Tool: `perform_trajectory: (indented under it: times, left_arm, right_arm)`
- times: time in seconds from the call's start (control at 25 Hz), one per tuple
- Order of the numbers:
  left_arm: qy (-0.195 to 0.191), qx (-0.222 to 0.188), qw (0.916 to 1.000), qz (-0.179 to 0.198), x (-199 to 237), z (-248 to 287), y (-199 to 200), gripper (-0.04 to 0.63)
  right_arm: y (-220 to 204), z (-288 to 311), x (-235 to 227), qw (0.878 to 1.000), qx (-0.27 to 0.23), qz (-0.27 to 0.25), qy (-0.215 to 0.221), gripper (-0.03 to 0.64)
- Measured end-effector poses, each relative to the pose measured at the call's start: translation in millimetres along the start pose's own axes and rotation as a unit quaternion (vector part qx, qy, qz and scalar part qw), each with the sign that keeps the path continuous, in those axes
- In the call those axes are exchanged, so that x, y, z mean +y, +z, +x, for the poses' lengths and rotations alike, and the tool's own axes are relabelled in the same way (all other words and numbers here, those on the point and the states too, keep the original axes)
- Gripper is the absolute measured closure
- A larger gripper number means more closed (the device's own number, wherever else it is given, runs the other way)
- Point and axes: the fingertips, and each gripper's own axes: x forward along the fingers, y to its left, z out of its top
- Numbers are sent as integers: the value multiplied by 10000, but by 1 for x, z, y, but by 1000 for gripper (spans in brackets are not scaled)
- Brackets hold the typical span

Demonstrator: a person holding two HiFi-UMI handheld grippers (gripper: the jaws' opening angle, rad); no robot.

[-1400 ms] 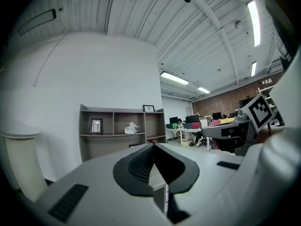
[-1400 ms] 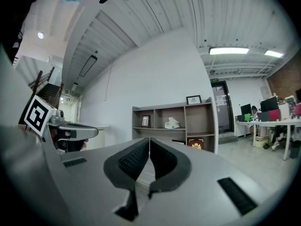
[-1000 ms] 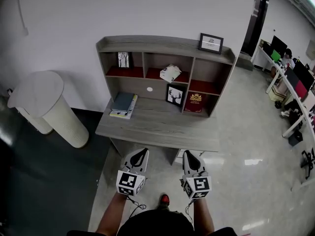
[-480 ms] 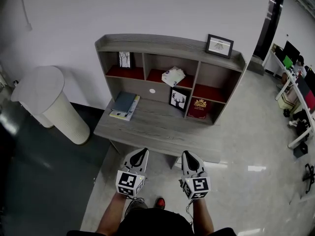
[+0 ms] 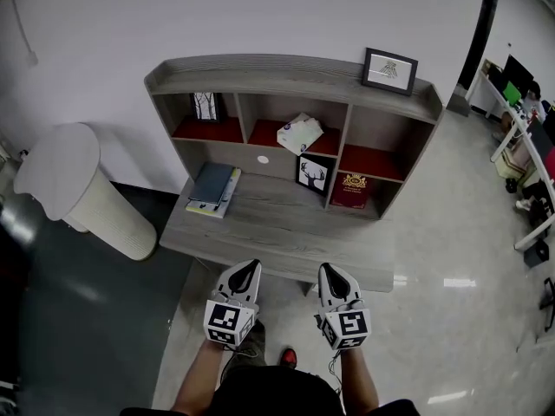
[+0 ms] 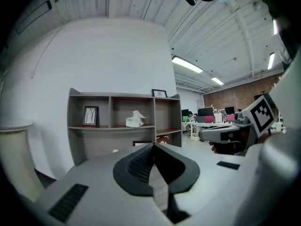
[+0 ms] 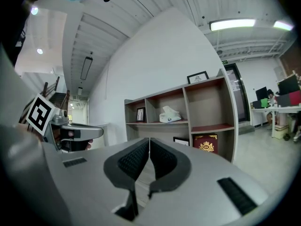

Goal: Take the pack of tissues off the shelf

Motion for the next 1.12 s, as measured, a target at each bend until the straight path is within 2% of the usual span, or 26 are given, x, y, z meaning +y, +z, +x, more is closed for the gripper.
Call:
perform_trajectory:
  times: [0.48, 0.8, 1.12]
  left_arm:
    - [-531, -140, 9985, -17, 62, 95, 23, 588]
    - [-732, -212, 9970, -134, 110, 136, 32, 588]
    - [-1086, -192, 9938, -101, 136, 175, 33, 588]
  right_arm:
    - [17, 93, -25, 9990, 61, -116, -423, 586]
    - [32, 150, -35, 9976, 60, -217, -660, 586]
    - [33, 187, -47, 9947, 23, -181, -1009, 586]
